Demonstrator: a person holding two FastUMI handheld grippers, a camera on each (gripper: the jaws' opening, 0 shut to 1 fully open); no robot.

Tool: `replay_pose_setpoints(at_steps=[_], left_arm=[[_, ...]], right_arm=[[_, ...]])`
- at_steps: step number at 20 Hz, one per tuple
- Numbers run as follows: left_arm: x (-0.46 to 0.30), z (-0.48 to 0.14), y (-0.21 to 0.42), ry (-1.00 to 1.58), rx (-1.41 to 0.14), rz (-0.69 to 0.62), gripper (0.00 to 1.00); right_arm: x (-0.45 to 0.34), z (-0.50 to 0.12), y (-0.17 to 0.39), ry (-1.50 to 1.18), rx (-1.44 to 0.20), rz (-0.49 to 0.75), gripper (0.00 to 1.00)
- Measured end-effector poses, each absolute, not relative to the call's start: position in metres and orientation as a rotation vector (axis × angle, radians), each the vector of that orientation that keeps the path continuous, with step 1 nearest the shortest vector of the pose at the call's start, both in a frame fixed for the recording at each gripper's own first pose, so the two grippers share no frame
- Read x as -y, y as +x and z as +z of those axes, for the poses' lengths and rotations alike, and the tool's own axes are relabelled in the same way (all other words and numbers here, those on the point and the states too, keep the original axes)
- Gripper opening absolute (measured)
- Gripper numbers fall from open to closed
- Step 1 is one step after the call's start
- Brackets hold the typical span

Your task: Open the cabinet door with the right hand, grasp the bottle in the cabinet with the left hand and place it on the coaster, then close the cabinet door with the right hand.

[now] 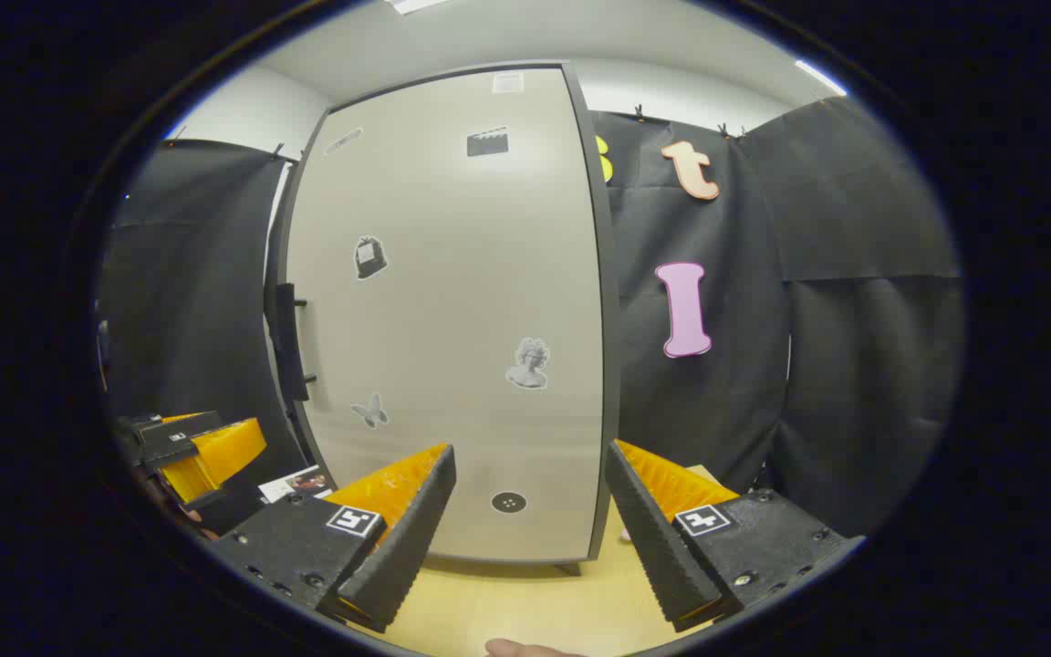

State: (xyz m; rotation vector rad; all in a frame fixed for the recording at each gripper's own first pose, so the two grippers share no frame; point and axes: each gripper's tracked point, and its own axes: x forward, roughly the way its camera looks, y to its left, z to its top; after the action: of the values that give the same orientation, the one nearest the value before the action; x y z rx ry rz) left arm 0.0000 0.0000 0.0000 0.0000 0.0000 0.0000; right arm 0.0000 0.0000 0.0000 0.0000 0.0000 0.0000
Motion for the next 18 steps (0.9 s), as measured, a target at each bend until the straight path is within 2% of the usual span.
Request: replay_pose_setpoints(at_steps=[1,18], left_arm=[[0.0002,-0.0002,-0.0008,0.007,-0.003,0.002,0.95],[-0.0008,0.0026,0.0004,0.002,0.000,0.010,0.95]], right_arm=[[-0.0004,-0.0001,-0.0007,-0.005,-0.001,0.000,1.00],[-0.0022,0.0013,-0.0017,-0.049,0.001,0.013,1.00]])
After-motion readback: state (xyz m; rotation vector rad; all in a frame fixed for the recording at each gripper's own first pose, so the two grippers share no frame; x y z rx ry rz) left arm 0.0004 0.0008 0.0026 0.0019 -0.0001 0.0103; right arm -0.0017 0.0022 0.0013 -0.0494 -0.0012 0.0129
